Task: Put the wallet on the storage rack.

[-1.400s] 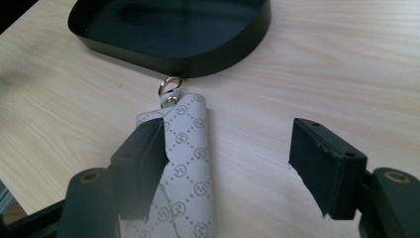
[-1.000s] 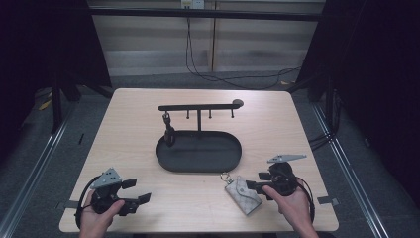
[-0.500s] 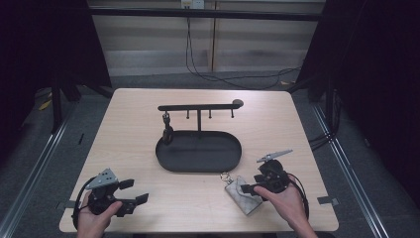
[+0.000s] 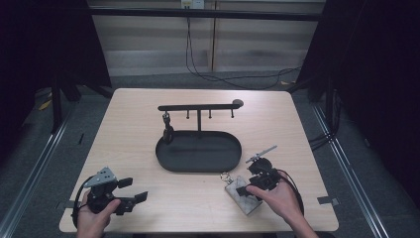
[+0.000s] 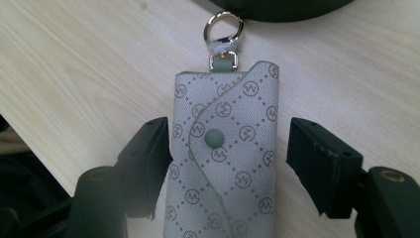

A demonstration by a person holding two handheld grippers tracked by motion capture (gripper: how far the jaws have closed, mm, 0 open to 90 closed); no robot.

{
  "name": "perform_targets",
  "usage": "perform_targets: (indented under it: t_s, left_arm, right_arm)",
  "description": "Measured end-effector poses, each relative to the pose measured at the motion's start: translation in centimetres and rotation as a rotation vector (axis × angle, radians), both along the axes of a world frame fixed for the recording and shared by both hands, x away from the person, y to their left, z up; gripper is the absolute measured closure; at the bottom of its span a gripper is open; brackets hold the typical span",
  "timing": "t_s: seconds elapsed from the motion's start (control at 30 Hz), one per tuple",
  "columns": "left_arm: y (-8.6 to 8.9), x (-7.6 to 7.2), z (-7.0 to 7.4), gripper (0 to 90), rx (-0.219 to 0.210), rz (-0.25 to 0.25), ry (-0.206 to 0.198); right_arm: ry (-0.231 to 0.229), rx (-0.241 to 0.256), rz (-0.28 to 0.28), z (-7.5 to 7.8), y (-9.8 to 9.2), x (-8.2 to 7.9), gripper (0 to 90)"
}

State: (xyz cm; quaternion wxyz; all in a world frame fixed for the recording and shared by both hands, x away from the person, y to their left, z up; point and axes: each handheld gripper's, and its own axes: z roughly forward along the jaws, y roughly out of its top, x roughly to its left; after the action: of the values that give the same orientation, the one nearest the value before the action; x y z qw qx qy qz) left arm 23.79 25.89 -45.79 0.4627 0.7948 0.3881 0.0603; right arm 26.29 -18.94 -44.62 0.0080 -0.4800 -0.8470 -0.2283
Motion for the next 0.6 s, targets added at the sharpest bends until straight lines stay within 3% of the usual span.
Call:
perform_targets:
  t_s: [0.23,0.37,0.6]
  left_arm:
    - [0.0,0.0,0.0,18.0,0.005,-0.003,0.003]
    - [-0.2,-0.1,0.0,18.2,0.037,-0.005,-0.010]
    - [-0.2,0.0,0.0,18.2,0.032,-0.009,-0.001]
  right_arm:
    - [0.041,-0.040,0.023,-0.2,0.7,0.6,30.8]
    - [0.071,-0.062,0.029,-0.5,1.2,0.8,29.8]
    - [0.102,-0.092,0.045,-0.8,1.6,1.3,29.6]
